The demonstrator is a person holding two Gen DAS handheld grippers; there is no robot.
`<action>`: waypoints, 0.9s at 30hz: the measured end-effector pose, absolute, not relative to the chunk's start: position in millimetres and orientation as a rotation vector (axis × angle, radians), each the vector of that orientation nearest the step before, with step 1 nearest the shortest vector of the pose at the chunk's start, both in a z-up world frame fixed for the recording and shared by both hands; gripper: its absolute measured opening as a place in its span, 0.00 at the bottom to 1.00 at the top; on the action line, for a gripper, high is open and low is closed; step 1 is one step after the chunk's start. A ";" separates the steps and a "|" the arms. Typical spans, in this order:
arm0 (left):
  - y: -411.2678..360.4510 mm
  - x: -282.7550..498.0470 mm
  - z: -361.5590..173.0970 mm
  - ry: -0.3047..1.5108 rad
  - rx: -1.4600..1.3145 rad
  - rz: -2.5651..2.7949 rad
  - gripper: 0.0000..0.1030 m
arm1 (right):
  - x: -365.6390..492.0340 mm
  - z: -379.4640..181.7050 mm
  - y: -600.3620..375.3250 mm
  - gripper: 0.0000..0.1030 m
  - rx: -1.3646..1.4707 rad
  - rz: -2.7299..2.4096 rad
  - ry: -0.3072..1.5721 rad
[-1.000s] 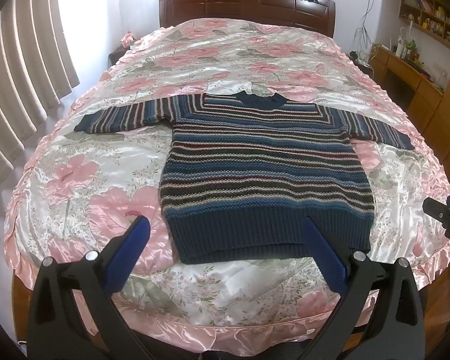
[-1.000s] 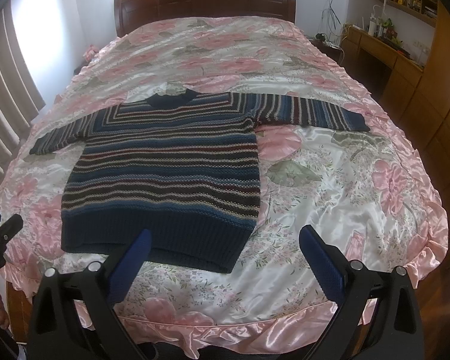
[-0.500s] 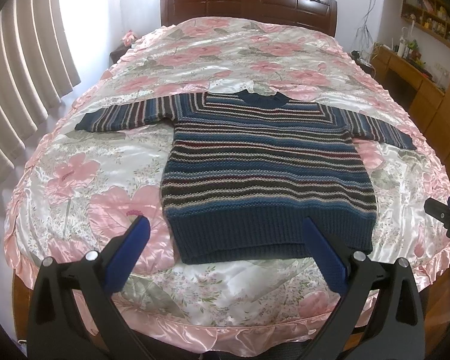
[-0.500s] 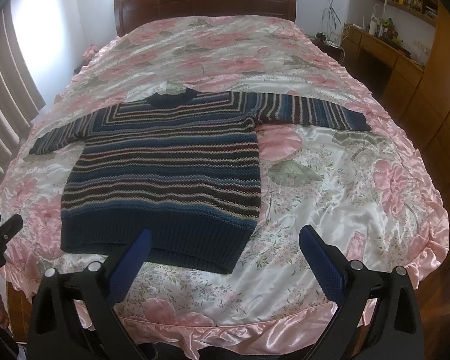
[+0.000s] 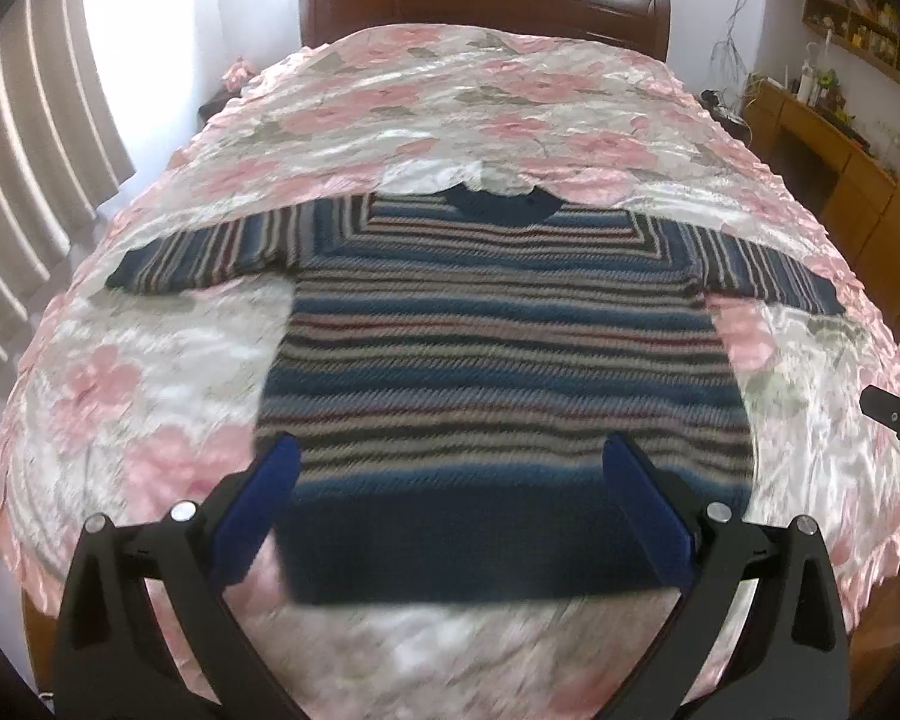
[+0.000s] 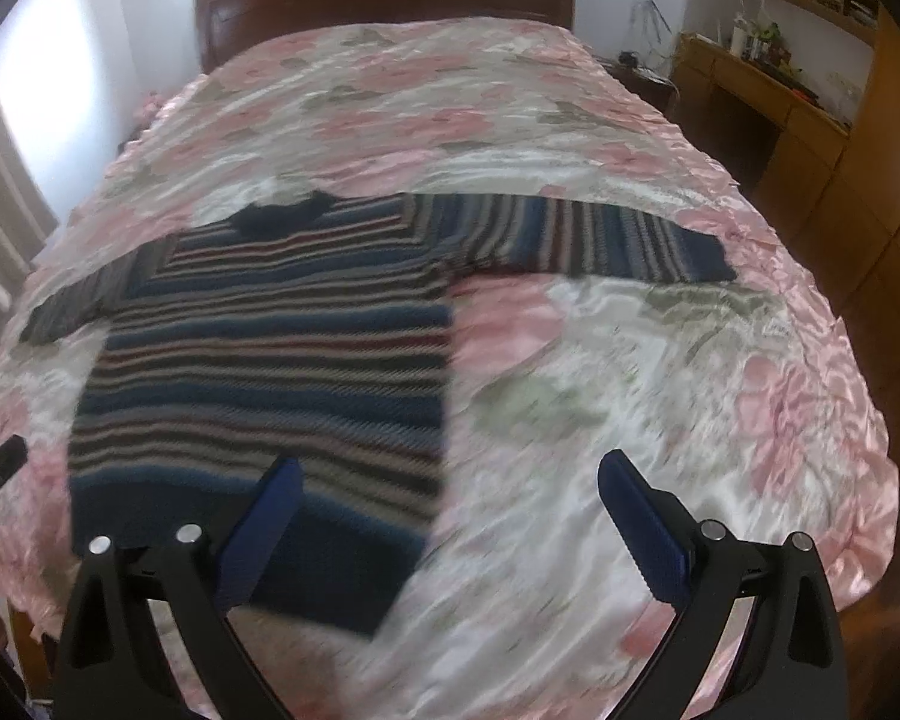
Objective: Fold small clothes
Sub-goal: 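Reach the right tool to a sleeve cuff and close on it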
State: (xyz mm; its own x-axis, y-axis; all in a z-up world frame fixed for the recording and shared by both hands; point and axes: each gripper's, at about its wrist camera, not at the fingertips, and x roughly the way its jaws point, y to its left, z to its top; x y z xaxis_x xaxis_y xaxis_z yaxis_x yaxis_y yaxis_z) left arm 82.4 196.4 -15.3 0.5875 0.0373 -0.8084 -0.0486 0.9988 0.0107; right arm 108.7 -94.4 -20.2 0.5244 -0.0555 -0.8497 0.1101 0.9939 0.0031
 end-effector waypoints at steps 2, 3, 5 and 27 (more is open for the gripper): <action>177.2 108.7 -18.1 0.933 -0.011 0.044 0.97 | 143.0 -27.4 -130.3 0.96 0.082 -0.111 1.028; 169.1 119.2 -19.5 0.931 -0.011 0.042 0.97 | 149.1 -29.5 -137.3 0.96 0.085 -0.117 1.030; 148.5 146.7 -23.7 0.924 -0.015 0.029 0.97 | 173.6 -37.8 -165.3 0.96 0.089 -0.151 1.046; -66.3 377.0 -115.7 0.951 -0.005 -0.011 0.97 | 346.2 -168.5 -453.0 0.96 0.335 -0.325 1.240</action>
